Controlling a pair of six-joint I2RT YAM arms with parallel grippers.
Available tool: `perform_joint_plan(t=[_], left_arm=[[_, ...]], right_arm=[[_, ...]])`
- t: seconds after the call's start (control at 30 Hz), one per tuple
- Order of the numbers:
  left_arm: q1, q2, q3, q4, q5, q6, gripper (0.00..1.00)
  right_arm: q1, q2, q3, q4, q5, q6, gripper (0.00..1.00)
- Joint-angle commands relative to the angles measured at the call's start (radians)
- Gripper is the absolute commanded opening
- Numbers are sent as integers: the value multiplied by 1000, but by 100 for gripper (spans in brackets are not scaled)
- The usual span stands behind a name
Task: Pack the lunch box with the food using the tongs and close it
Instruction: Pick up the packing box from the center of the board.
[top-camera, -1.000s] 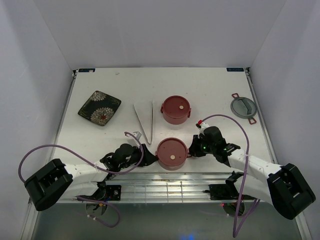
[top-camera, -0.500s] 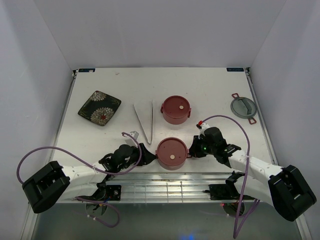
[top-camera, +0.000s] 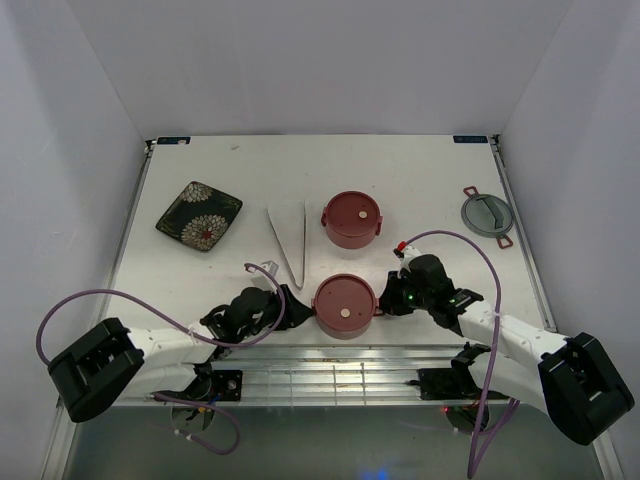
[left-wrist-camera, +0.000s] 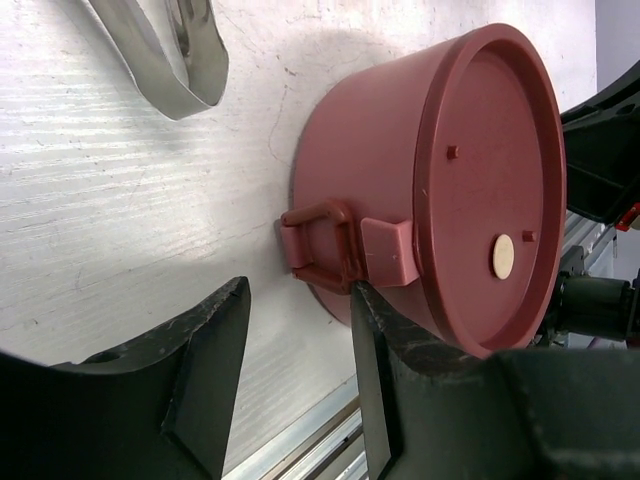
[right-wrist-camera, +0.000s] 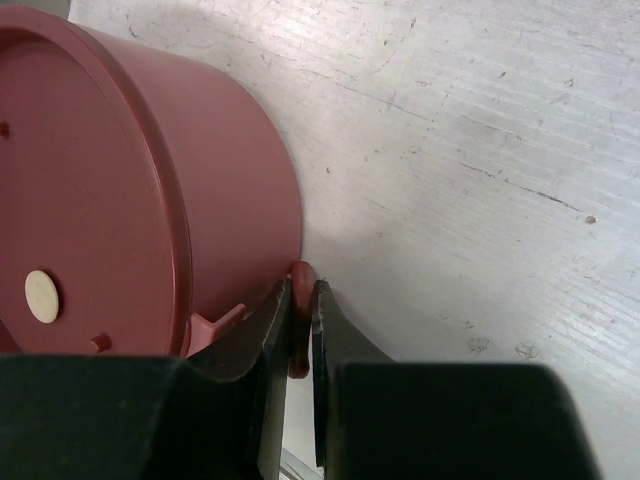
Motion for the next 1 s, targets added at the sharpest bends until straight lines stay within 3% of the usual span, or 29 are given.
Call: perform_joint_plan(t=[0.0, 0.37, 0.77, 0.97], left_arm=[[2, -15, 17, -75, -96, -19, 54], [2, -141, 76, -349, -250, -68, 54], [2, -243, 44, -225, -41, 2, 54], [2, -204, 34, -184, 11, -5, 54]], right_arm=[[9, -23, 3, -32, -42, -44, 8], [9, -22, 15, -41, -39, -44, 8], [10, -9, 15, -31, -44, -37, 8], [9, -14, 6, -24, -47, -31, 8]])
